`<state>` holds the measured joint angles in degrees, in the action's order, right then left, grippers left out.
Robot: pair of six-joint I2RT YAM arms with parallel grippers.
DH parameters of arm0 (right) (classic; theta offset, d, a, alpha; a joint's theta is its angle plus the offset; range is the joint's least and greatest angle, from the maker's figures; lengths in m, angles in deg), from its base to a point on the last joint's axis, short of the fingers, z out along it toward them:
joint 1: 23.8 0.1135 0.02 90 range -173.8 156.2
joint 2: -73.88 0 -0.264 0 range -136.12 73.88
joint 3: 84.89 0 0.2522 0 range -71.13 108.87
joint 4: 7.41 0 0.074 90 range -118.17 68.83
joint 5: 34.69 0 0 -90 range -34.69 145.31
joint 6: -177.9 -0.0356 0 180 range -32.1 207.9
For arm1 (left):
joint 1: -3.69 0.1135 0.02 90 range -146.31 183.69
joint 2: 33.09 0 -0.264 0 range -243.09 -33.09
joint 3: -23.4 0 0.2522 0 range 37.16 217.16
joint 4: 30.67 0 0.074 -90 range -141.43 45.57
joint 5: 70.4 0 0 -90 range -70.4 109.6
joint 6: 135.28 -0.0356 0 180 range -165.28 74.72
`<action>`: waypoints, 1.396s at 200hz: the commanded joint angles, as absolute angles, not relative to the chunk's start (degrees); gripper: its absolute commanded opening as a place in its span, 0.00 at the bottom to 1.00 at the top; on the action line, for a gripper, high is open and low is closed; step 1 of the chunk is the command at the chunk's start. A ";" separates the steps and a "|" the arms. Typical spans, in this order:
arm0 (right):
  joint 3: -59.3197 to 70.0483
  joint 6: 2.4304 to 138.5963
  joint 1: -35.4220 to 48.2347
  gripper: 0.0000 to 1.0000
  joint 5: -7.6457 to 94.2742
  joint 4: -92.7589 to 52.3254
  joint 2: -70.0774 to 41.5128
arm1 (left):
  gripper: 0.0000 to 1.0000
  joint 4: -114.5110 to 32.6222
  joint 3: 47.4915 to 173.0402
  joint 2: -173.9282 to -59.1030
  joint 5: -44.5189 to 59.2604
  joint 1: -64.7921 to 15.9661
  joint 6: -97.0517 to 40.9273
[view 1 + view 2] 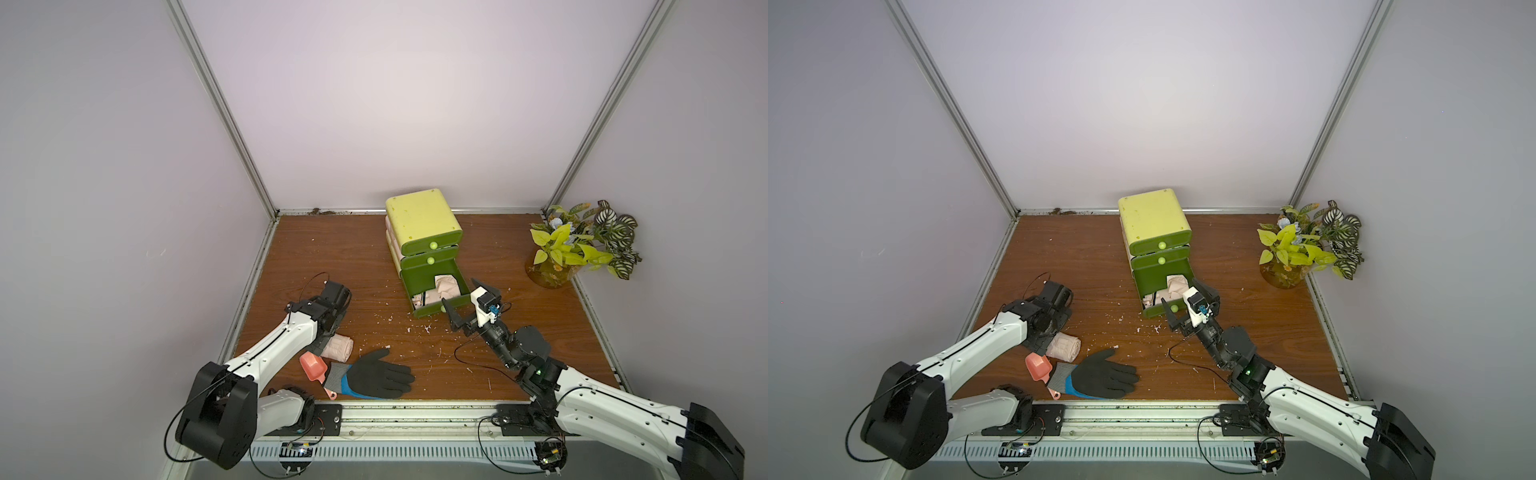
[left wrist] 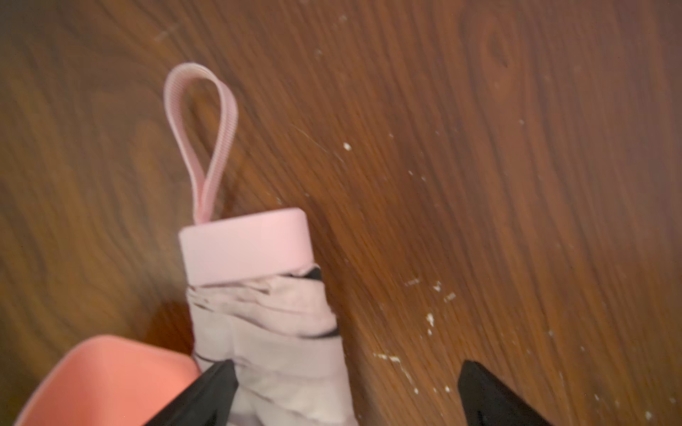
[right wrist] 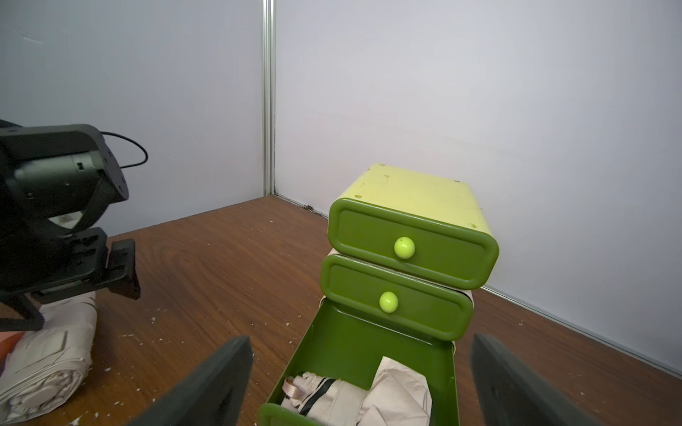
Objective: Place the umbrella in the drawer by color
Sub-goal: Pick up the umbrella from the center of the board.
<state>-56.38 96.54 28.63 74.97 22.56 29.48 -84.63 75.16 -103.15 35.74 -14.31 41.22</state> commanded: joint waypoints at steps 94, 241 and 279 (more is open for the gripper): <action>-56.72 94.40 28.50 0.99 75.31 25.86 30.03 | 0.88 -84.87 82.15 -119.70 37.41 -7.10 31.24; -56.80 95.29 28.50 0.99 76.04 26.03 28.60 | 0.87 -80.60 85.69 -126.81 26.11 -13.00 27.68; -56.81 95.19 28.50 0.99 75.89 26.07 28.79 | 0.94 -86.09 86.83 -126.72 29.59 -13.09 22.18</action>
